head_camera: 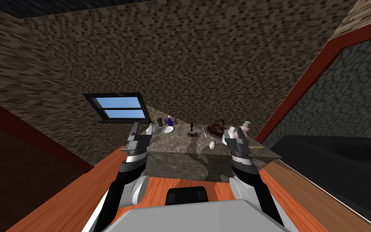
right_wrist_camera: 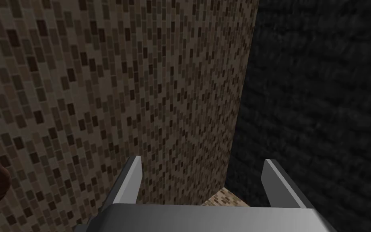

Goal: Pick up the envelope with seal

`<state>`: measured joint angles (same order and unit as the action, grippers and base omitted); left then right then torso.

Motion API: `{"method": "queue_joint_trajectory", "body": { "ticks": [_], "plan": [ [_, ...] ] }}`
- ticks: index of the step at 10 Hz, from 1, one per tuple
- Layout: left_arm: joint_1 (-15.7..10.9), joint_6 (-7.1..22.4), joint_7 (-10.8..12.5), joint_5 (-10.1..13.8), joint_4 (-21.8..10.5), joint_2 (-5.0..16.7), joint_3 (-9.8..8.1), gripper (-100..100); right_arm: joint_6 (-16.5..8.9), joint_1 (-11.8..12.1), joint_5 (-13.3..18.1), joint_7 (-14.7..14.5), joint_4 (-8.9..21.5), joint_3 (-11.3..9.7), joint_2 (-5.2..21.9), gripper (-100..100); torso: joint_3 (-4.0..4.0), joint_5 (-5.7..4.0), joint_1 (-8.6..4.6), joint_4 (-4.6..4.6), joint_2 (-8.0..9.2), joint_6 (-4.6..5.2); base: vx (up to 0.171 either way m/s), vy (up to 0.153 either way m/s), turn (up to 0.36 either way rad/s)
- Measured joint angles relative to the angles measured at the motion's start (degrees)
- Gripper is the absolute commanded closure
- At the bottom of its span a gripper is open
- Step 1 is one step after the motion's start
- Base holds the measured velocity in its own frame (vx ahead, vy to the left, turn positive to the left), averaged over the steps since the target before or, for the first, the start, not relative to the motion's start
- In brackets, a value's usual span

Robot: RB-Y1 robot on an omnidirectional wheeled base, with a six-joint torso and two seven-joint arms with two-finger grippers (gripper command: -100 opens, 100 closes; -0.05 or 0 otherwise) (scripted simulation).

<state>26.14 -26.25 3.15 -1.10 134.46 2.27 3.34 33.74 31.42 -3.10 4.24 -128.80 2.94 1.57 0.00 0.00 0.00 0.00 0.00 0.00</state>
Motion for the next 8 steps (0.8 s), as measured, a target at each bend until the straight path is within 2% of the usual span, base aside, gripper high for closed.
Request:
{"method": "queue_joint_trajectory", "body": {
  "ticks": [3,5,6,8],
  "plan": [
    [-0.01,0.0,0.0,0.0,0.0,0.0,0.0,0,-0.84,-1.25,0.45,0.88,2.69,-0.09,5.06,-100,0.02,-0.01,-0.06,0.01,0.04,-0.02,-0.016,-0.009,0.262],
    [-0.01,0.0,0.0,0.0,0.0,0.0,0.0,0,-0.64,-2.77,1.22,1.6,6.39,-0.38,8.68,-100,0.02,-0.01,-0.05,0.01,0.03,-0.04,-0.019,-0.003,0.35],
    [-0.01,0.0,0.0,0.0,0.0,0.0,0.0,0,-0.92,-3.6,1.89,1.89,7.87,-0.8,10.32,-100,0.02,-0.01,-0.03,0.01,0.03,-0.03,-0.011,-0.005,0.097],
    [-0.01,0.0,0.0,0.0,0.0,0.0,0.0,0,-0.86,-4.11,2.54,2.5,9.89,-0.98,13.32,-100,0.01,-0.01,-0.03,0.0,0.02,-0.02,-0.015,0.005,0.325]
  ]
}}
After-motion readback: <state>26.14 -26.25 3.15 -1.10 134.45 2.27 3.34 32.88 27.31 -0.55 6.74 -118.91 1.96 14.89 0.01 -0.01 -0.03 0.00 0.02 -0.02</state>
